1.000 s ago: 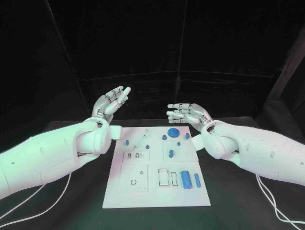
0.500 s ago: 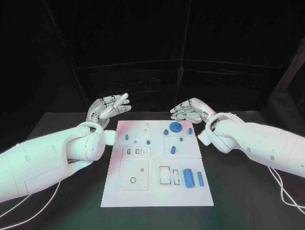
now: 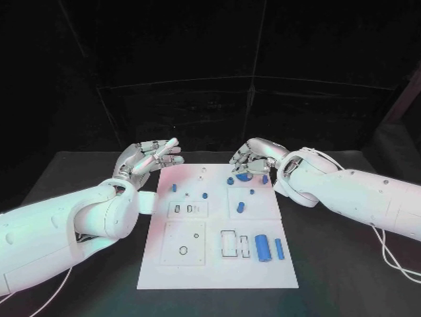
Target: Assemble the parts on the task board
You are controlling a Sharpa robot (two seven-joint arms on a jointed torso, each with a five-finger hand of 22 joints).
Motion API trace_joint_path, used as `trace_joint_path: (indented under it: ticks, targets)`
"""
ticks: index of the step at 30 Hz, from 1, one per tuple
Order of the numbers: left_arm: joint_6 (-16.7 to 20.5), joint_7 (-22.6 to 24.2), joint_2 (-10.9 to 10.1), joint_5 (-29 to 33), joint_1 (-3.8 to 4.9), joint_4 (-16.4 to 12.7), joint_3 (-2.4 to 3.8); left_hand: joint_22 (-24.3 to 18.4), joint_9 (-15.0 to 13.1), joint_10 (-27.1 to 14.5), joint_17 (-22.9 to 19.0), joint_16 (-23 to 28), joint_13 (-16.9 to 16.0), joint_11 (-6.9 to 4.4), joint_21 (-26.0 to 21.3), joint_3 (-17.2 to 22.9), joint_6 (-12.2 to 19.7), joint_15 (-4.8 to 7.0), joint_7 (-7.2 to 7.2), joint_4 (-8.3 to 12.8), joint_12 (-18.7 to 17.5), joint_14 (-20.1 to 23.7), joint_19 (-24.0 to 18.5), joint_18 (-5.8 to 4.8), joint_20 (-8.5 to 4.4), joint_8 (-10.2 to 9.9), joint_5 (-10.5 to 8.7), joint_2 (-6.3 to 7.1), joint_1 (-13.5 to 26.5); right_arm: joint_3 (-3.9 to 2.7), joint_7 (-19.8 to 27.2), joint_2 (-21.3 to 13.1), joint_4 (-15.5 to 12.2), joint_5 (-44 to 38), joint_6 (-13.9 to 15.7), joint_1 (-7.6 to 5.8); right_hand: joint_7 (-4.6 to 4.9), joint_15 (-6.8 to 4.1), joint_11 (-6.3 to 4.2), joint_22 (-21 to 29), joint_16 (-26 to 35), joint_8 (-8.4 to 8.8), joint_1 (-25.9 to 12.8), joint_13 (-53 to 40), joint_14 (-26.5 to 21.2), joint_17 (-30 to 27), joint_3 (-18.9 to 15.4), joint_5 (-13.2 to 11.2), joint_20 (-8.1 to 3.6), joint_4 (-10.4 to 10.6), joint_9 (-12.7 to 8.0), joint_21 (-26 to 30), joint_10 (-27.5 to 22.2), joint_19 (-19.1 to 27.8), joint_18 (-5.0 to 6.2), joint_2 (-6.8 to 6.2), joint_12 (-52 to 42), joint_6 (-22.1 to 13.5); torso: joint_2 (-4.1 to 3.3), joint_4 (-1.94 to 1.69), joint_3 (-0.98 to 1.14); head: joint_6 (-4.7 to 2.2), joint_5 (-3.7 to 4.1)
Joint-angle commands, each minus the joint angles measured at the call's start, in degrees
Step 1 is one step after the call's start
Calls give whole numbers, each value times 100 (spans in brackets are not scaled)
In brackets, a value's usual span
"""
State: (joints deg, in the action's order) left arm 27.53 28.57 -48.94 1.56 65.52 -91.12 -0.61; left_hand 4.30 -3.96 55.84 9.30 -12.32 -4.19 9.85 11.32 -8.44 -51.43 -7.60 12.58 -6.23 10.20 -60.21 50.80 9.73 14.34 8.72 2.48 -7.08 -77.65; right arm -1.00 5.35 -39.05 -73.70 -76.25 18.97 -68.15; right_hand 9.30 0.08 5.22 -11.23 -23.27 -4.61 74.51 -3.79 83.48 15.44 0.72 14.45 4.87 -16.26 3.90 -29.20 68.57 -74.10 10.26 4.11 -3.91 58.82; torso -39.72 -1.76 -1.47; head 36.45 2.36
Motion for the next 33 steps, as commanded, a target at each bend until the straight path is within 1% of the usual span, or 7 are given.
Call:
trace_joint_path:
  ticks: [1,11,13,19,24,27,33]
  targets:
    - [-148,29,-58,-48,8,-189,8,-12,11,10,9,20,1,10,4,3,-30,-5,-1,33,-1,-9,63,88,-4,-12,30,33,-46,-8,-532,5,-98,-1243,-411,-44,10,-1,6,-140,-354,66,-33,-3,265,297,45,-50,-44,8,-9,-251,-167,-111,4,-66,24,-16,-125,-30,-2,-40,16]
    - [-186,-19,-145,-47,10,-445,8,-19,16,15,40,79,12,13,-7,13,-51,1,4,73,-61,-27,225,87,-20,-61,30,53,-15,-14,-933,82,-200,-1918,-796,-136,-3,39,49,-532,-1233,87,-33,-8,136,1107,124,-140,-6,60,-4,-880,-548,19,3,-110,-10,-167,-258,-43,-1,-76,36]
    - [-191,-30,-150,-47,12,-466,8,-20,16,18,44,81,12,12,-8,15,-54,3,2,77,-65,-34,239,87,-22,-64,30,54,-13,-15,-1050,105,-196,-1988,-904,-151,-3,41,51,-667,-1720,84,-28,-10,145,1601,169,-142,7,68,-3,-1099,-559,49,1,-104,-19,-174,-276,-53,-2,-73,47]
    - [-199,-62,-171,-47,16,-503,8,-20,18,16,63,88,16,12,-7,18,-57,10,4,105,-89,-63,308,86,-33,-87,30,74,-12,-15,-1300,129,-180,-2031,-1009,-167,25,52,70,-820,-2261,92,17,-3,159,2161,307,-383,17,71,-8,-1347,-614,93,9,-57,-11,-221,-311,-71,-7,-58,71]
    - [-198,-88,-187,-47,18,-513,8,-20,19,9,74,94,20,14,-9,21,-59,13,4,118,-108,-76,348,85,-39,-100,30,80,-6,-15,-1385,143,-168,-2039,-1011,-172,28,54,76,-908,-2519,89,-3,-3,152,2424,387,-407,27,102,-7,-1488,-628,126,12,-54,-14,-221,-330,-78,-7,-52,87]
    - [-196,-111,-193,-47,19,-515,8,-22,21,-4,86,103,25,18,-15,31,-53,14,12,150,-131,-88,385,82,-44,-120,30,92,-21,-15,-1395,159,-163,-2027,-1025,-173,27,54,75,-935,-2596,88,-9,-3,150,2503,415,-407,29,113,-6,-1532,-629,136,14,-50,-16,-218,-339,-78,-8,-40,59]
    - [-178,-130,-187,-47,21,-496,8,-26,22,-21,99,116,30,25,-29,49,-44,13,21,187,-157,-95,416,79,-47,-143,30,95,-42,-15,-1446,214,-117,-2004,-1088,-174,17,52,73,-1039,-2915,79,-42,0,162,2823,578,-463,42,184,-2,-1704,-597,167,14,45,-28,-171,-344,-86,-1,-14,50]
